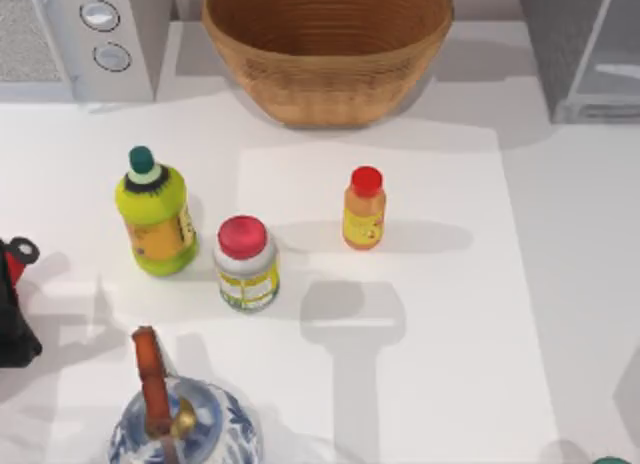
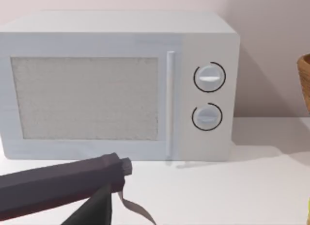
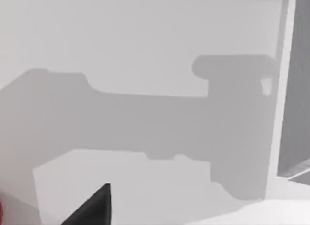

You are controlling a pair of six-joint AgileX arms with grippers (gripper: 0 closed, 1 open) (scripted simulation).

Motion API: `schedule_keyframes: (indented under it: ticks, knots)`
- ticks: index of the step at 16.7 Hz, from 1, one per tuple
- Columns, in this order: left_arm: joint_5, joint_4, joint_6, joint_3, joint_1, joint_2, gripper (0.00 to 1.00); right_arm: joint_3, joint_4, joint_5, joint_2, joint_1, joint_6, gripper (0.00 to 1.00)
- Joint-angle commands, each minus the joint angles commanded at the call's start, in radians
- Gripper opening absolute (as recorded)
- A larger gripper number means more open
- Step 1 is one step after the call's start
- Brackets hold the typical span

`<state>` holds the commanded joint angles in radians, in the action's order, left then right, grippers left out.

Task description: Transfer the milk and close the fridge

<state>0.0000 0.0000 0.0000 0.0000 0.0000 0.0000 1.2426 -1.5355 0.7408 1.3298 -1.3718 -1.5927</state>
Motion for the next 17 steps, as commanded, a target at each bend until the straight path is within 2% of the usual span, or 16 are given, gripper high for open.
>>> schedule_keyframes:
  ticks: [4, 7, 13, 17]
  knots:
    - [0.0, 0.0, 0.0, 0.0, 0.0, 0.0, 1.0, 0.063, 0.026, 0.132, 0.323, -0.281, -0.305, 1.0]
    - [0.0, 0.0, 0.0, 0.0, 0.0, 0.0, 1.0, 0.087, 0.046, 0.188, 0.455, -0.404, -0.426, 1.0]
    - [0.0, 0.0, 0.0, 0.0, 0.0, 0.0, 1.0, 0.093, 0.053, 0.203, 0.492, -0.439, -0.457, 1.0]
    - [0.0, 0.0, 0.0, 0.0, 0.0, 0.0, 1.0, 0.098, 0.086, 0.205, 0.494, -0.401, -0.422, 1.0]
